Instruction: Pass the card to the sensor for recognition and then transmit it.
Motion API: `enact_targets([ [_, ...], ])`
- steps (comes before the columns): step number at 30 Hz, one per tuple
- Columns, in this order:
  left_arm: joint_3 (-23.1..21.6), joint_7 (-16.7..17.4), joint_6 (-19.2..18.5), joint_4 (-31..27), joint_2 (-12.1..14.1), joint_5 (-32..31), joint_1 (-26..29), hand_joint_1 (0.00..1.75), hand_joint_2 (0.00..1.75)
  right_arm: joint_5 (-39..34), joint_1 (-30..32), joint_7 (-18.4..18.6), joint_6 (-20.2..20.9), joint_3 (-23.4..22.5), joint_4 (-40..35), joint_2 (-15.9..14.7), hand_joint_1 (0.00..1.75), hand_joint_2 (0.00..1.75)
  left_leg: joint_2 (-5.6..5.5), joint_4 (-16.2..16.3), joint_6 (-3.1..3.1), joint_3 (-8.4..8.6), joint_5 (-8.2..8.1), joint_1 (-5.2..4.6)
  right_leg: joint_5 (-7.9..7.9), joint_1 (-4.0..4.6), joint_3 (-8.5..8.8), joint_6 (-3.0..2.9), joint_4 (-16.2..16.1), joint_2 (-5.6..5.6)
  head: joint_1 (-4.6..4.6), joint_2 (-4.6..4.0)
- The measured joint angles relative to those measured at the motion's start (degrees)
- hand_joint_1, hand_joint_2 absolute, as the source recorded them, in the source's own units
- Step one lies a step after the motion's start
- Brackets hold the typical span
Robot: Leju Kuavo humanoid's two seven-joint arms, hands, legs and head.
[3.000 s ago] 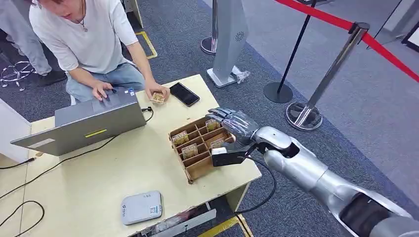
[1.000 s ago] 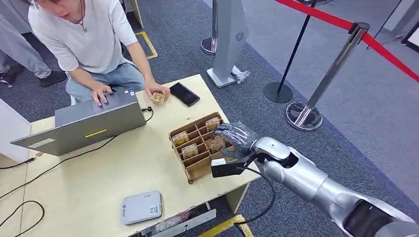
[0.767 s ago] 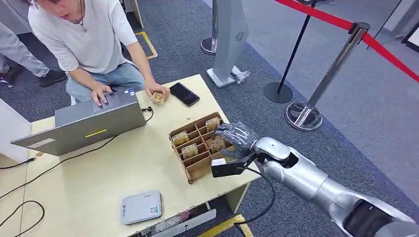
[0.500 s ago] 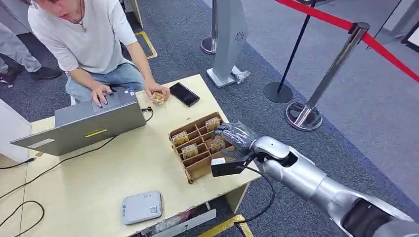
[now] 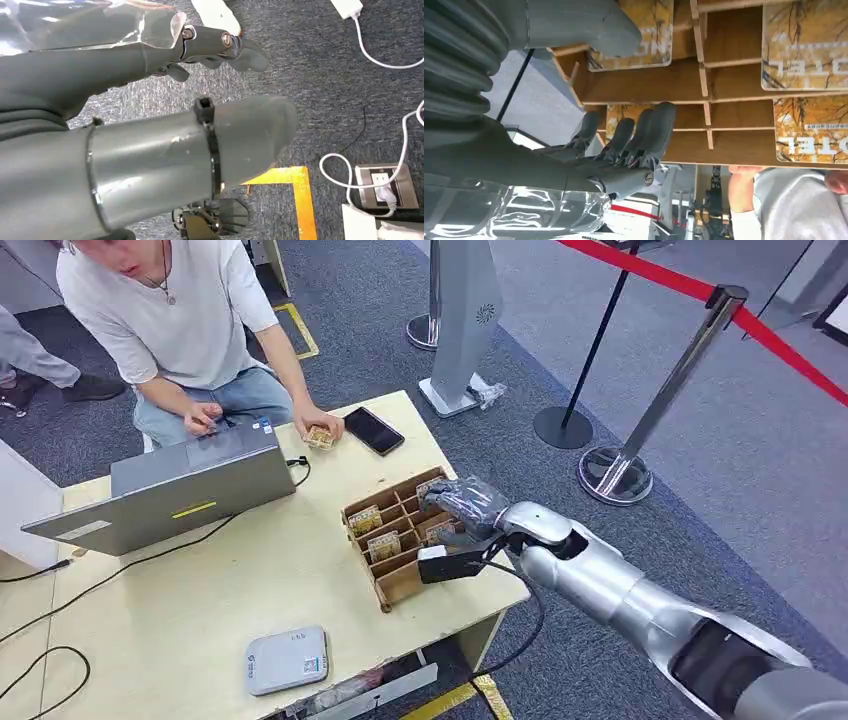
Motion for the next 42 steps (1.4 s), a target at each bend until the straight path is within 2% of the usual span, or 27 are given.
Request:
enact_targets([
  [9,0.0,-0.3,0.13,0.0,0.02,0.35,0.05,0.0,0.0,-0.87,-2.82,-0.63,0.42,2.1,3.06,0.83,0.75,1.75,0.0,0.0,0.0,0.0,0.0,0.0,0.0,0.0,0.0,0.0,0.0,0.0,0.0,0.0],
  [10,0.0,-0.44,0.13,0.0,0.02,0.35,0.06,0.0,0.0,-0.96,-2.98,-0.72,0.42,2.29,3.32,0.89,0.79,1.75,0.0,0.0,0.0,0.0,0.0,0.0,0.0,0.0,0.0,0.0,0.0,0.0,0.0,0.0],
  [12,0.0,-0.59,0.13,0.0,0.02,0.41,0.08,0.0,0.0,-1.03,-3.17,-0.83,0.33,2.67,3.74,0.98,0.73,1.75,0.0,0.0,0.0,0.0,0.0,0.0,0.0,0.0,0.0,0.0,0.0,0.0,0.0,0.0],
  [23,0.0,-0.63,0.15,0.0,0.02,0.33,0.11,0.0,0.0,-2.12,-3.11,-0.22,-0.81,3.15,3.84,1.0,0.75,1.75,0.0,0.0,0.0,0.01,0.0,0.0,0.0,0.0,-0.01,0.0,0.0,0.01,0.0,0.0],
  [42,0.0,0.04,0.15,0.0,0.04,-0.92,0.09,0.0,0.0,-2.86,1.47,2.17,-2.82,1.77,-1.16,-1.2,0.77,1.75,0.0,0.0,0.0,0.0,0.0,0.0,0.0,0.0,-0.04,0.0,-0.01,0.01,0.0,0.0],
])
